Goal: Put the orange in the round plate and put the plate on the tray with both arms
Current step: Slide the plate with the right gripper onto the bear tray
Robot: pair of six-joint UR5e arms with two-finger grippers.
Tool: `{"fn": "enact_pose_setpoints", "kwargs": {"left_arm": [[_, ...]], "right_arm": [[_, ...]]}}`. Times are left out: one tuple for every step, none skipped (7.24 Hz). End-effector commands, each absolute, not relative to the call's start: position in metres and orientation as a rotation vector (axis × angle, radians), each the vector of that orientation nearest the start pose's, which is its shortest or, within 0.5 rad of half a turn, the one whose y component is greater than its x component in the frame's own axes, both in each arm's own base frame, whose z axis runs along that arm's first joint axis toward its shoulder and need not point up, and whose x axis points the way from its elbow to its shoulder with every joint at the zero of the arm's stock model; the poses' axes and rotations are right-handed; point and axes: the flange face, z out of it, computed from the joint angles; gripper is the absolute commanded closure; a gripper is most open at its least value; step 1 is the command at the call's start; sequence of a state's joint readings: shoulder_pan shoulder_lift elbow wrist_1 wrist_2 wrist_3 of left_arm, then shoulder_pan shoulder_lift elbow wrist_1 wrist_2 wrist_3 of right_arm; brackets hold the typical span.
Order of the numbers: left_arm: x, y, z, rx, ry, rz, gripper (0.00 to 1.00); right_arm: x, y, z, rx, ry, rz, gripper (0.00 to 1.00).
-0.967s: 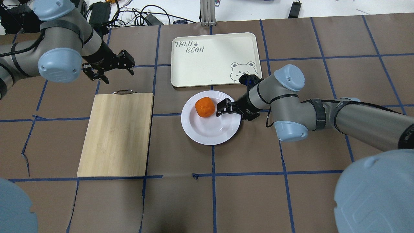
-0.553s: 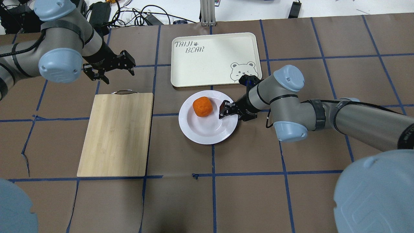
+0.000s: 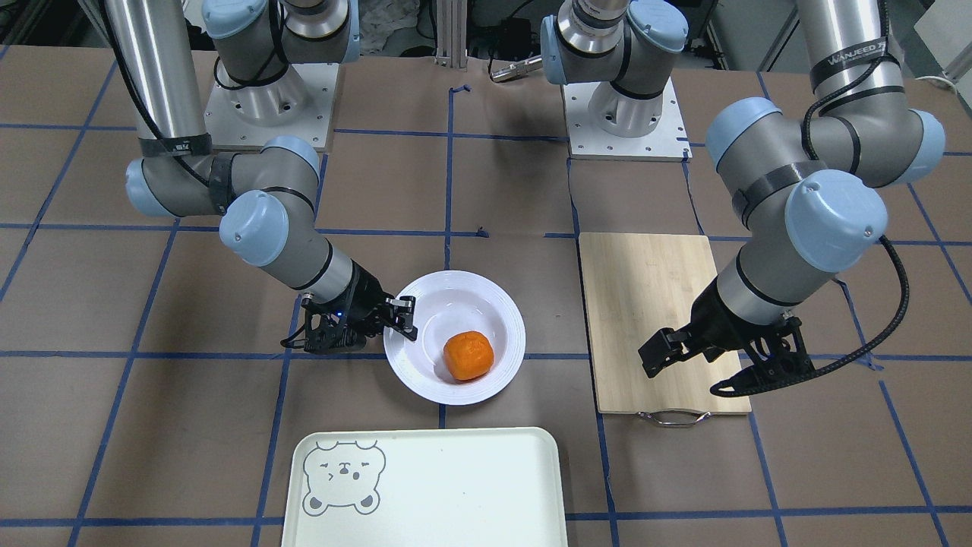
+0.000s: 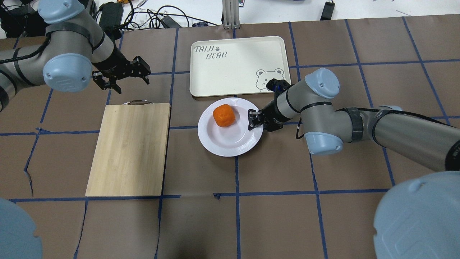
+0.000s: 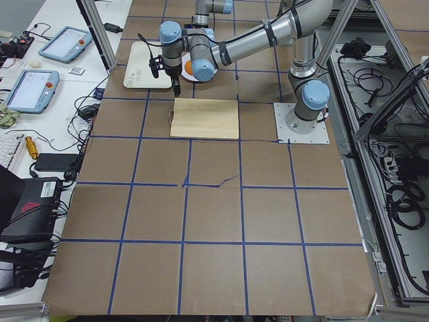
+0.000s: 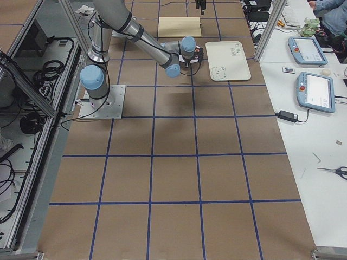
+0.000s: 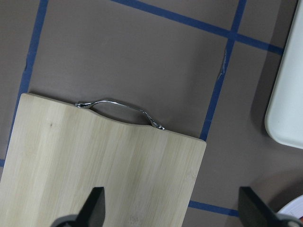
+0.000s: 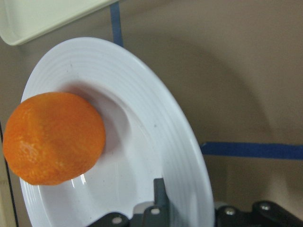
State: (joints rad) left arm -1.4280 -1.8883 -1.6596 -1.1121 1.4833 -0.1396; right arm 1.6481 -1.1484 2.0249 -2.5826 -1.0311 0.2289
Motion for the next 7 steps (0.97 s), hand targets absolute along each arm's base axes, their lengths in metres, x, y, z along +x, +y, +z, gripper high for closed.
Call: {"fn": "enact_pose_setpoints", "kwargs": {"left_arm": [[-0.056,-0.612,0.317,-0.450,3.196,-0.084,0.00],[-0.056,-0.612,0.318,-0.450,3.196,-0.087,0.00],[-0.056,-0.612,0.319,-0.448,3.197,-0.089,0.00],[-0.057,-0.612,0.321,-0.447,3.193,-0.094,0.00],[-0.065,-0.611,0.325,-0.427,3.199,-0.108,0.00],[-0.077,-0.607,0.335,-0.389,3.195,-0.131,0.00],[-0.084,-0.602,0.340,-0.352,3.129,-0.147,0.00]], "right_arm": [[0.218,-0.534,0.199,0.168,2.562,-0.133,1.00],[0.219,-0.562,0.224,0.179,2.548,-0.212,0.99],[0.221,-0.602,0.252,0.262,2.525,-0.266,0.99],[0.223,-0.652,0.241,0.262,2.525,-0.296,0.98],[0.225,-0.690,0.234,0.259,2.518,-0.331,0.98],[0.227,-0.721,0.216,0.268,2.515,-0.340,0.98],[0.227,-0.735,0.194,0.279,2.518,-0.322,0.98]]}}
